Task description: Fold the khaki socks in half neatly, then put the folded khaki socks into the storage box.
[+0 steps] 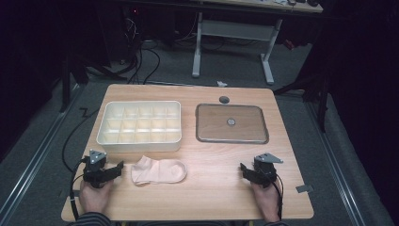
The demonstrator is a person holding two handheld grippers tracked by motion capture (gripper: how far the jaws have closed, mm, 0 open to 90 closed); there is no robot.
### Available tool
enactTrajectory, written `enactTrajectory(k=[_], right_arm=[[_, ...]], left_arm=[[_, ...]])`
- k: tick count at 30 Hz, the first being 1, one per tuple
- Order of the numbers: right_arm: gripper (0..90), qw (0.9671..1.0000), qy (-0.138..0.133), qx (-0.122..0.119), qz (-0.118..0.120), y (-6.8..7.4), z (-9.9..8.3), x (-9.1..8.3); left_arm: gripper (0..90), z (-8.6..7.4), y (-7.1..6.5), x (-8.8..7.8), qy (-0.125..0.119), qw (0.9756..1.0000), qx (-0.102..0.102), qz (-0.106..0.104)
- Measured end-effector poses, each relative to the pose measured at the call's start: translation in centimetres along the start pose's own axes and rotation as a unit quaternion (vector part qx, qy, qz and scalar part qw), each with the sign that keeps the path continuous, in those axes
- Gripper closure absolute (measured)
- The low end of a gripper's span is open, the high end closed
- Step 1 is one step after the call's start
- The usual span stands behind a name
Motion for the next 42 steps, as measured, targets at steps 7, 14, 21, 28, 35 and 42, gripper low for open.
enactTrajectory(k=[7, 14, 21, 28, 35, 42], right_arm=[[36.0, 1.0000, 0.000, 0.001, 0.000, 0.01, 0.00, 0.00], [36.0, 1.0000, 0.000, 0.001, 0.000, 0.01, -0.01, -0.01], [36.0, 1.0000, 0.000, 0.001, 0.000, 0.01, 0.00, -0.01], [36.0, 1.0000, 0.000, 0.000, 0.000, 0.00, 0.00, 0.00], [36.1, 1.0000, 0.000, 0.000, 0.000, -0.01, 0.00, 0.01], [36.8, 1.0000, -0.001, 0.001, 0.001, -0.04, 0.00, 0.01]], left_arm=[[26.9, 0.00, -0.01, 0.01, 0.000, 1.0000, 0.000, 0.000], [27.0, 0.00, -0.02, 0.01, 0.000, 1.0000, 0.000, 0.001], [27.3, 0.01, -0.01, 0.01, -0.001, 1.0000, -0.002, -0.001], [27.4, 0.01, -0.02, 0.01, -0.001, 1.0000, -0.002, 0.000], [27.7, 0.01, -0.01, 0.01, -0.001, 1.0000, -0.003, 0.000], [28.6, 0.01, -0.02, 0.00, -0.002, 1.0000, -0.003, 0.004]])
Point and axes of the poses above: each handheld gripper's, and its own axes: x roughly forward along the jaws, z roughly out of its top, y roughly to its left, the point moved 5 cm from there along x, roughly forward along the jaws, and after that the axes turned 15 degrees about -x, right-handed, at the moved point
